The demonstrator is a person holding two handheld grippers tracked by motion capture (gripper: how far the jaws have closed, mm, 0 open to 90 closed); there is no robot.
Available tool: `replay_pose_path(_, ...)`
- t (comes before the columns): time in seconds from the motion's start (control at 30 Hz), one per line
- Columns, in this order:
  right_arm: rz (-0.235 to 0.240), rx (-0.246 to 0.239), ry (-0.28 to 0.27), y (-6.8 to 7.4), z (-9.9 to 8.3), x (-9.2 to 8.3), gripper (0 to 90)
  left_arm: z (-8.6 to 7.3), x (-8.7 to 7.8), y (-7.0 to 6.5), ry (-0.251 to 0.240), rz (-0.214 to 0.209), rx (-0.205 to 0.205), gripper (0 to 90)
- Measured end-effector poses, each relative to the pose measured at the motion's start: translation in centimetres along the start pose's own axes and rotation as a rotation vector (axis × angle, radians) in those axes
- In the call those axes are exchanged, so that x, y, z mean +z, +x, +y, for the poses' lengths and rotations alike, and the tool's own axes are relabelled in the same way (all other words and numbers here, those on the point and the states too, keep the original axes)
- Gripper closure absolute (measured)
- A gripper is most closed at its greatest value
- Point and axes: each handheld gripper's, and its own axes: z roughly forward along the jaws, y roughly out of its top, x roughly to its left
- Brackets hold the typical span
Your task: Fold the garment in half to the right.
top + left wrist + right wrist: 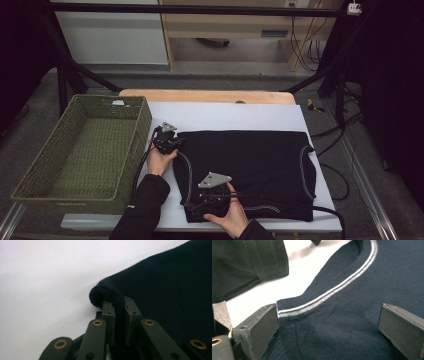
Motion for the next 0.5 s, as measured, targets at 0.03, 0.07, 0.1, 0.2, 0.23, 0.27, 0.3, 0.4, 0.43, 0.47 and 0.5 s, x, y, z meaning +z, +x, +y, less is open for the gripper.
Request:
replay_pose_path(0.03,0.000,-0.007,0.012,0.1,0.0,0.2,3.7,0.0,0.0,0.0,0.000,-0.001,-0.001,80.7)
replay_pose_path(0.07,0.000,-0.014,0.019,0.3,0.1,0.3,3.8,0.0,0.0,0.0,0.000,-0.001,-0.001,80.7)
replay_pose_path(0.1,-0.001,-0.022,0.027,0.4,0.1,0.4,4.5,0.0,0.0,0.0,0.000,-0.001,-0.001,80.7)
replay_pose_path(0.2,0.011,-0.016,0.030,0.6,0.2,0.8,7.4,0.0,0.0,0.0,0.000,0.000,-0.001,80.7)
replay_pose_path(0.23,0.019,-0.010,0.032,0.7,0.2,0.9,8.1,0.0,0.0,0.0,0.000,0.000,0.001,80.7)
replay_pose_path(0.27,0.024,-0.016,0.036,0.8,0.2,1.0,8.7,0.0,0.0,0.0,-0.001,-0.001,-0.002,80.7)
replay_pose_path(0.3,0.023,-0.022,0.045,0.9,0.2,1.1,9.1,0.0,0.0,0.0,0.000,0.000,0.000,80.7)
replay_pose_path(0.4,0.018,-0.052,0.064,1.4,0.1,1.5,12.4,0.0,0.0,0.0,-0.001,0.000,0.000,80.8)
replay_pose_path(0.43,0.019,-0.061,0.069,1.5,0.1,1.6,12.9,0.0,0.0,0.0,-0.001,-0.001,-0.001,80.8)
replay_pose_path(0.47,0.019,-0.069,0.069,1.7,0.1,1.7,13.3,0.0,0.0,0.0,-0.001,-0.001,-0.001,80.8)
replay_pose_path(0.5,0.018,-0.076,0.072,1.8,0.1,1.7,14.8,0.0,0.0,0.0,-0.001,-0.001,-0.002,80.8)
